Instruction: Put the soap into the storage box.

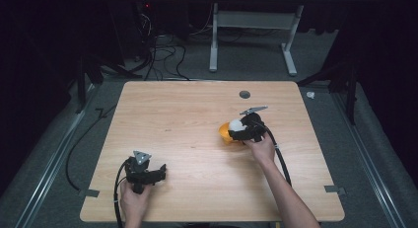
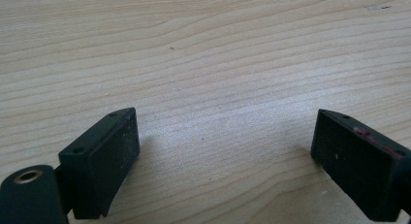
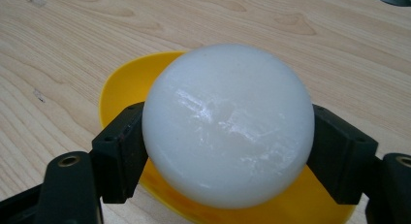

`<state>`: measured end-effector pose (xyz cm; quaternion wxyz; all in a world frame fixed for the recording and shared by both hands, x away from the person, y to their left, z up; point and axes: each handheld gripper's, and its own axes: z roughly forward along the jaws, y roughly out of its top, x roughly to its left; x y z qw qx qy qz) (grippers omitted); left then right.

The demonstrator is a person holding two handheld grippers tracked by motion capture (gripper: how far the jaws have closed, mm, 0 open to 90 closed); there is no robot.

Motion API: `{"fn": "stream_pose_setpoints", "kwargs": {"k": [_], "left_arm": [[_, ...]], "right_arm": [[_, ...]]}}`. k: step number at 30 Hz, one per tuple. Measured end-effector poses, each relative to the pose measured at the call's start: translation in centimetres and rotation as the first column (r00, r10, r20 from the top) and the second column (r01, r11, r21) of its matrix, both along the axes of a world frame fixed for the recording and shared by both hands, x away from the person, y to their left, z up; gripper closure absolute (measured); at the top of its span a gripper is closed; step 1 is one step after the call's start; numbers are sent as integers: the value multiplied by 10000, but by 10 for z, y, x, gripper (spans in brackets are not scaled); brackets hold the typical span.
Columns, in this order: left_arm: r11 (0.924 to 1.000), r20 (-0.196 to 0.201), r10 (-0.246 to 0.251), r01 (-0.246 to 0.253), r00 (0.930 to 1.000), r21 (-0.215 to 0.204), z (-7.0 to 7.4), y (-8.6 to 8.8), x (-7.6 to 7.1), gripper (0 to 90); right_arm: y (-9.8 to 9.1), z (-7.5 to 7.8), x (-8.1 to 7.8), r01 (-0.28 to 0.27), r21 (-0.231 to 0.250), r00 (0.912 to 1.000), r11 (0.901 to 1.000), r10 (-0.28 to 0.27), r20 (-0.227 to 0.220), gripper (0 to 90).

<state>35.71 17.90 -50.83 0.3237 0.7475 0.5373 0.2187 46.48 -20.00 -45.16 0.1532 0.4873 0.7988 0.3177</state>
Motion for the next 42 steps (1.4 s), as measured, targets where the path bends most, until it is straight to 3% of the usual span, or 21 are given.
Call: {"fn": "stream_pose_setpoints", "kwargs": {"k": [14, 21, 34, 42], "left_arm": [[10000, 0, 2, -2, 10000, -1, 0, 0, 0, 104], [10000, 0, -1, 1, 10000, -2, 0, 0, 0, 104], [10000, 1, -8, 8, 10000, -1, 0, 0, 0, 104], [10000, 1, -6, 6, 10000, -4, 0, 0, 0, 104]], "right_arm": [[1, -6, 1, 79, 70, 9998, 9999, -78, -195, 243], [0, 3, 0, 68, 506, 10000, 9987, -69, 26, 248], [-3, 5, -4, 32, 536, 9997, 9986, -46, 250, 260], [-9, 5, -9, 95, 793, 9993, 9968, -123, 349, 266]]}}
